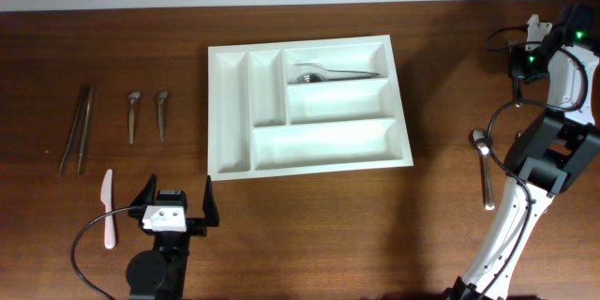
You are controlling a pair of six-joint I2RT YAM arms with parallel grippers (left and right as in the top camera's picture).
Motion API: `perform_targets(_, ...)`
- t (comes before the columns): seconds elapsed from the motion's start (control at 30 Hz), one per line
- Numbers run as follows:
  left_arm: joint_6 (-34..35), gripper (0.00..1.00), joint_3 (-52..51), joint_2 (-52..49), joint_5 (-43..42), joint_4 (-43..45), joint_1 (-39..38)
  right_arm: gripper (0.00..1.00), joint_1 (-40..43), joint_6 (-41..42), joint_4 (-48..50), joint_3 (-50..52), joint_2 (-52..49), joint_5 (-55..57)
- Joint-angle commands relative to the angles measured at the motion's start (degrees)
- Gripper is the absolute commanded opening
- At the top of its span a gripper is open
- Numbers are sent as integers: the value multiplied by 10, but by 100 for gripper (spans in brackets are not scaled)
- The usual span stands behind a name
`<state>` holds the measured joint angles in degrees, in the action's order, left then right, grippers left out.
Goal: Pack container
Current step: 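Lower the right gripper onto the last fork and close on its handle, then lift the fork and carry it left over the tray's upper compartment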
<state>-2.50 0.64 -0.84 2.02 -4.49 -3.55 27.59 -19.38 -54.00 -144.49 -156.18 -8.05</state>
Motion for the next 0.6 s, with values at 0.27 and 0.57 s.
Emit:
perform_targets(0.27, 3, 99, -1, 5, 8, -1, 3, 4, -52, -67, -116, -200, -12, -4)
perform_targets(0.57, 3, 99, -1, 5, 8, -1, 3, 4, -174, -160, -202, -355, -2, -36)
